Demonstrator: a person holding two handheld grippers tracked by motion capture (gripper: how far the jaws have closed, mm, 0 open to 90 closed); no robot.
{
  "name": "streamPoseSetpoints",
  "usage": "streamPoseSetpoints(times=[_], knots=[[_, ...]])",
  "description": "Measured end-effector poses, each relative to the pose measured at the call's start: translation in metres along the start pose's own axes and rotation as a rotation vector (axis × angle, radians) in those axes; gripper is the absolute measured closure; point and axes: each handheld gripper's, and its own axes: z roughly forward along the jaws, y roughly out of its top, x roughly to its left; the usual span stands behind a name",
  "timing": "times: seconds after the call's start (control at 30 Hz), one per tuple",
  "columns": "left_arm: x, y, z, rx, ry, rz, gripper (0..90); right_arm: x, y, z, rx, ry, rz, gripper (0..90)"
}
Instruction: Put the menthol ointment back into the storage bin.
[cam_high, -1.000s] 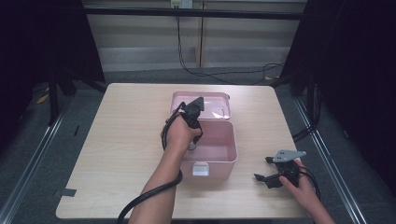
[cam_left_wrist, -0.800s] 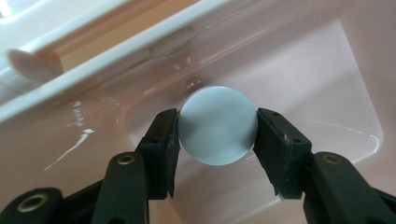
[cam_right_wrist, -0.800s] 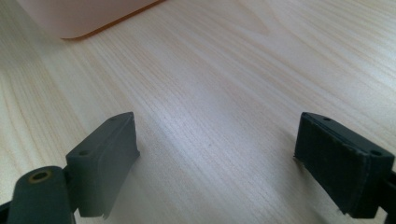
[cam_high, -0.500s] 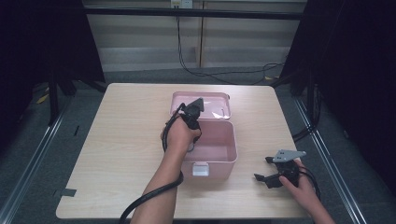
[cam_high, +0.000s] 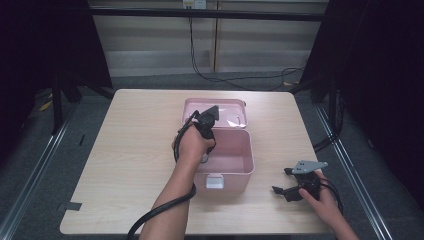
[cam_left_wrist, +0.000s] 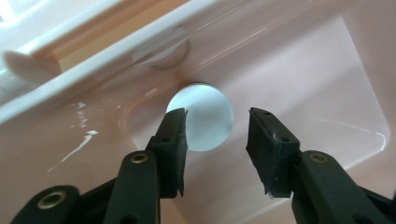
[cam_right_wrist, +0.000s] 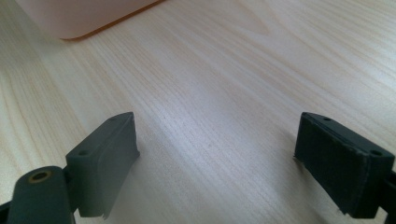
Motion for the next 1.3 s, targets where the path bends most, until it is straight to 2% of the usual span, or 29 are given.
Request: streamPoseSetpoints(times=[0.07,0.27,0.37,0.43,0.67,0.7,0.73,0.9,0.97,1.2,1.3], knots=[[-0.001,-0.001,-0.001,-0.007,-0.007,-0.008,55.6,0.0,0.0,0.0,0.0,0.0,0.0,12.6],[0.001,-0.006,-0.013,-0.024,-0.047,0.008,47.5,0.0,0.0,0.0,0.0,0.0,0.0,12.5],[0.001,-0.008,-0.016,-0.022,-0.045,0.028,44.0,0.0,0.0,0.0,0.0,0.0,0.0,12.5],[0.003,-0.011,-0.02,-0.027,-0.073,0.037,41.0,0.0,0.0,0.0,0.001,0.0,0.0,12.5],[0.008,-0.018,-0.027,-0.042,-0.082,0.063,32.9,0.0,0.0,0.0,0.0,0.0,0.0,12.5],[0.009,-0.019,-0.029,-0.05,-0.087,0.085,31.5,0.0,0.0,0.0,0.0,0.0,0.0,12.6],[0.009,-0.02,-0.031,-0.047,-0.085,0.086,30.1,0.0,0.0,0.0,0.0,0.0,0.0,12.5],[0.009,-0.024,-0.039,-0.07,-0.091,0.115,28.5,0.0,0.0,0.0,0.0,0.0,0.0,12.6],[0.009,-0.027,-0.046,-0.076,-0.093,0.142,27.4,0.0,0.0,0.0,0.0,0.0,0.0,12.5],[0.014,-0.035,-0.058,-0.088,-0.102,0.156,26.4,0.0,0.0,0.0,0.0,0.0,0.0,12.5],[0.019,-0.04,-0.063,-0.108,-0.105,0.161,26.4,0.0,0.0,0.0,0.0,0.0,0.0,12.5]])
